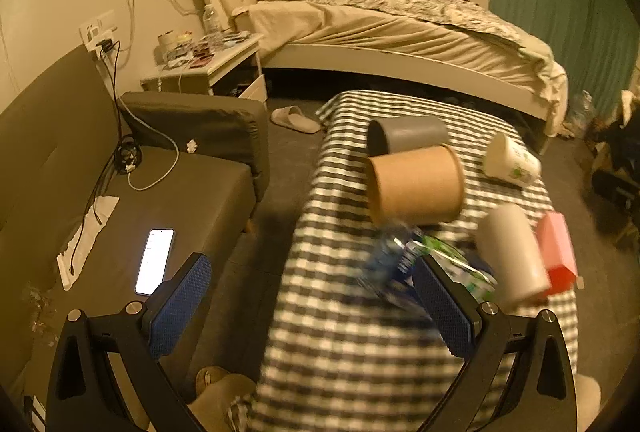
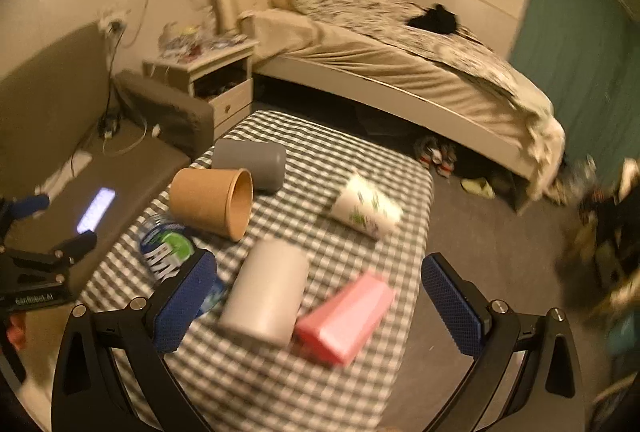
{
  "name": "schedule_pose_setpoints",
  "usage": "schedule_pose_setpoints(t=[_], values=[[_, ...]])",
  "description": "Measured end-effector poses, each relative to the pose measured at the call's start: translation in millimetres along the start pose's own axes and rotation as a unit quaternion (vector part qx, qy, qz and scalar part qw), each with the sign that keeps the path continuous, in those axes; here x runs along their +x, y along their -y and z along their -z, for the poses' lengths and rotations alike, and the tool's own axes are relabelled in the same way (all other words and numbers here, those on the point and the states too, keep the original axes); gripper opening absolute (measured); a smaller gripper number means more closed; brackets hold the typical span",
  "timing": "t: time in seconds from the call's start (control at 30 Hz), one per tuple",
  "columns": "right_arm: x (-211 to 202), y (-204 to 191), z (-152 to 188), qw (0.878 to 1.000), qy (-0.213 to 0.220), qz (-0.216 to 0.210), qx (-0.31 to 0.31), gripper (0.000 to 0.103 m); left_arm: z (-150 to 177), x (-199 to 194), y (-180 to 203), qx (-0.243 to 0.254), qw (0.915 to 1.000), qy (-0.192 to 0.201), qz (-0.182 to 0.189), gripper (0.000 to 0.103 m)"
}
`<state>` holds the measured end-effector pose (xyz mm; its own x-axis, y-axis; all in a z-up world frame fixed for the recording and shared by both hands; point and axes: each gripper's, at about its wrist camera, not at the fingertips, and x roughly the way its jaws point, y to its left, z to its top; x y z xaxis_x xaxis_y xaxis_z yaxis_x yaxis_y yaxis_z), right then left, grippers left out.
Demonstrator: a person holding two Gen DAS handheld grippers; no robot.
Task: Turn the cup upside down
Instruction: 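Move the right gripper down to the gray cup lying on its side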
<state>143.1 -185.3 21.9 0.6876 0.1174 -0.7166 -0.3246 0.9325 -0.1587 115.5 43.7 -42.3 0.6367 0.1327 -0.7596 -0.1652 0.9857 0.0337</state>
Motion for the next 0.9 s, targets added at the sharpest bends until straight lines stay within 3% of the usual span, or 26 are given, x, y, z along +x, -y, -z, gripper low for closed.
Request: schedule_pose_setpoints(t=[0.13,0.37,0.47,0.67,0.77,0.9], values=[[34.4,-3.4,-35.9,0.997,-0.008,-0.001,-0.073,0.103,-13.3,26.0,-12.7,-0.015,0.9998,-0.008,-0.013,0.103],[102.5,-8.2,-89.9,0.995,-0.042,-0.052,-0.075,0.103,-27.9,63.6,-34.6,-0.027,0.9989,-0.022,-0.03,0.103],[133.0,-24.1,-105.7,0.986,-0.06,-0.065,-0.138,0.103,-28.3,75.9,-43.8,-0.025,0.9987,-0.028,-0.035,0.103],[189.9,-47.0,-118.0,0.941,-0.123,-0.062,-0.31,0.102,-27.6,100.8,-56.2,-0.032,0.9975,-0.047,-0.042,0.103],[206.9,-54.2,-124.1,0.918,-0.139,-0.075,-0.363,0.102,-32.6,114.1,-61.6,-0.045,0.9965,-0.055,-0.045,0.103],[226.7,-74.3,-118.8,0.877,-0.166,-0.101,-0.44,0.101,-40.8,129.2,-65.3,-0.05,0.996,-0.058,-0.047,0.103]])
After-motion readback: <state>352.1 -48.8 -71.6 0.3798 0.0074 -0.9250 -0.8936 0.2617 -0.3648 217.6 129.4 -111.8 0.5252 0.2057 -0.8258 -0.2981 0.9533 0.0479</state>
